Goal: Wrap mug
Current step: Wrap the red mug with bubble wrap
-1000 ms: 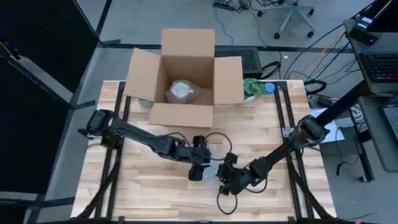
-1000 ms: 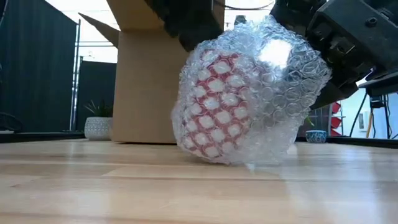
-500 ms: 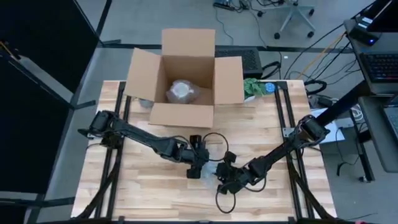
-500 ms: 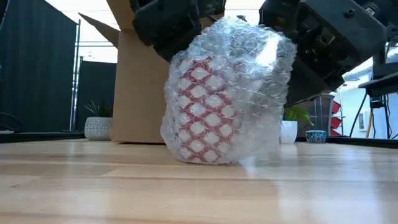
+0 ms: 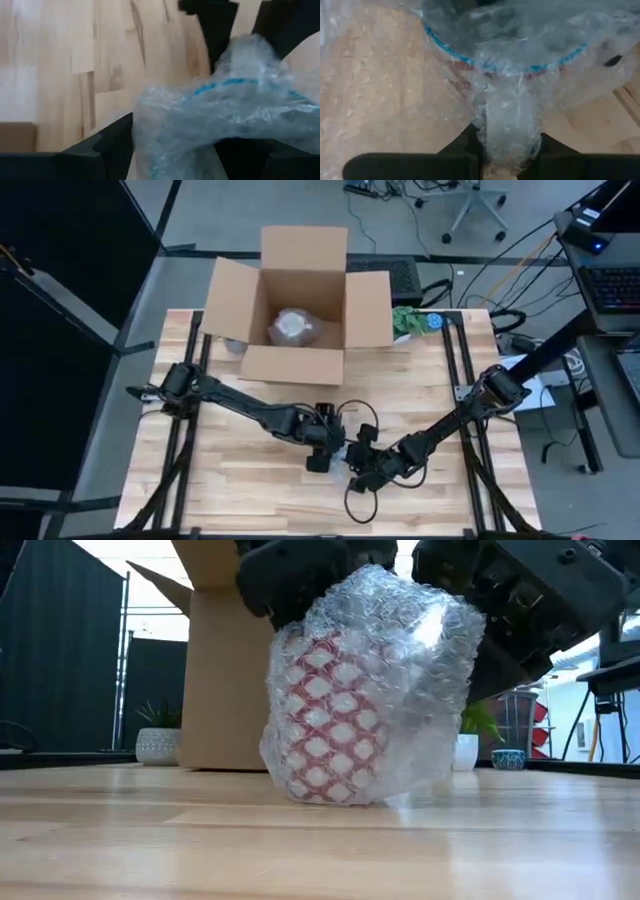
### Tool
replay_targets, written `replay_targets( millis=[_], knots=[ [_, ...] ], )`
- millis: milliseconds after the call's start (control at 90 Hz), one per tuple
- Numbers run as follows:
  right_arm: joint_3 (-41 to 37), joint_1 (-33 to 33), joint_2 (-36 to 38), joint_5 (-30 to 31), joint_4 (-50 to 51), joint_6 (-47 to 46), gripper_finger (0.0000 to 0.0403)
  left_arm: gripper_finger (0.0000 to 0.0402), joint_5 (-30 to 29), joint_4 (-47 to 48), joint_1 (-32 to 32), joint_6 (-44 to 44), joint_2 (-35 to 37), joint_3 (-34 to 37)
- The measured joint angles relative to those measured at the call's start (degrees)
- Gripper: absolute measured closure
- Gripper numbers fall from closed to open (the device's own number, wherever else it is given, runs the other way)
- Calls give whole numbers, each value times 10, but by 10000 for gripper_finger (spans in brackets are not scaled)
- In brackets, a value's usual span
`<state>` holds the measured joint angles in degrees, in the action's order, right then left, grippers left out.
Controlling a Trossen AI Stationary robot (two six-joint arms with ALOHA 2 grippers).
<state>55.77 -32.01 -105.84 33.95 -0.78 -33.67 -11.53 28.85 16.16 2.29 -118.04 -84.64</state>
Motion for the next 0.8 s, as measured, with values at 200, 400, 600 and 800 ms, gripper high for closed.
replay_targets(
  millis=[200,400,600,800],
  knots=[
    [0,-1,0,0,4,2,357,164,29,-39,-1,1,-6,1],
    [0,-2,1,0,10,1,357,164,52,-58,-1,-10,-7,2],
    [2,-4,1,1,18,-13,357,164,47,-42,0,5,14,4],
    [2,-2,0,0,16,-12,357,164,45,-18,1,27,60,7]
  ],
)
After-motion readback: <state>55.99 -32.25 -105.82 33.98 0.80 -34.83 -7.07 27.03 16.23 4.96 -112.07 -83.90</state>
